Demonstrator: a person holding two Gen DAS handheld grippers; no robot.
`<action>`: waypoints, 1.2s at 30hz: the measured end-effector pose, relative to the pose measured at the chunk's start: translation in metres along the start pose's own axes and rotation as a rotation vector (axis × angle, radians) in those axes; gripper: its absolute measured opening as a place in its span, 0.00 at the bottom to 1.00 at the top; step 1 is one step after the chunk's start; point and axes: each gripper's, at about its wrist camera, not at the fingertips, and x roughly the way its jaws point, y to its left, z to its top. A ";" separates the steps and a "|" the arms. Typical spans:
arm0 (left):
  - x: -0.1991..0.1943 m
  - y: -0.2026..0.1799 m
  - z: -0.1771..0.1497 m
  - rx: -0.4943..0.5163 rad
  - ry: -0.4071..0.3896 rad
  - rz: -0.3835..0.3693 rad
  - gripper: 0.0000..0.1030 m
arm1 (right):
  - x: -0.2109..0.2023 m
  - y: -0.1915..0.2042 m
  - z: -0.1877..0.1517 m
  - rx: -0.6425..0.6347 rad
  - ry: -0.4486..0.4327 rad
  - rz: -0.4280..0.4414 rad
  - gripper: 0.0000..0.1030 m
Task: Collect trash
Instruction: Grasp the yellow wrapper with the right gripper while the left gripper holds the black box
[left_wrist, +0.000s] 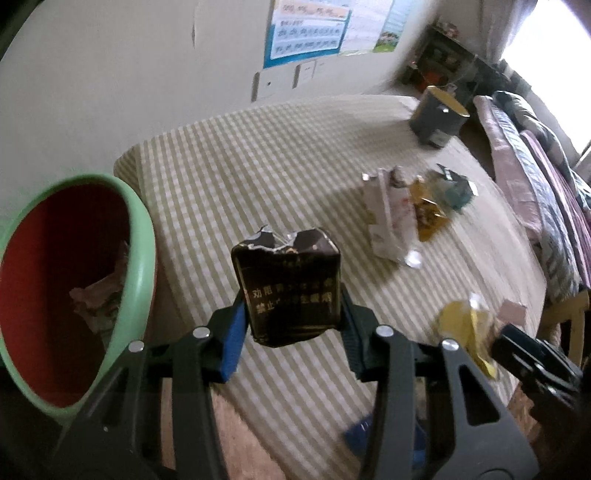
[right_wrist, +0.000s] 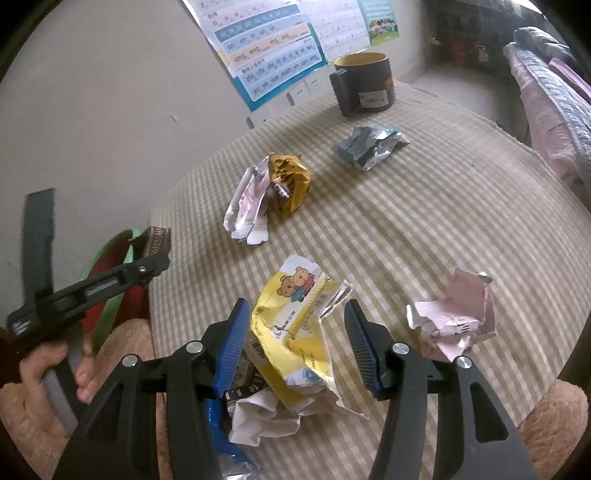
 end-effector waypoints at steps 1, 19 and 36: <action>-0.004 -0.001 -0.002 0.002 -0.005 -0.005 0.42 | 0.001 0.001 -0.001 -0.004 0.004 0.001 0.51; -0.041 -0.008 -0.010 0.044 -0.080 -0.037 0.42 | 0.013 0.009 -0.008 -0.016 0.074 0.025 0.10; -0.049 0.010 -0.010 -0.009 -0.099 -0.060 0.42 | 0.012 0.007 -0.012 -0.009 0.099 -0.046 0.63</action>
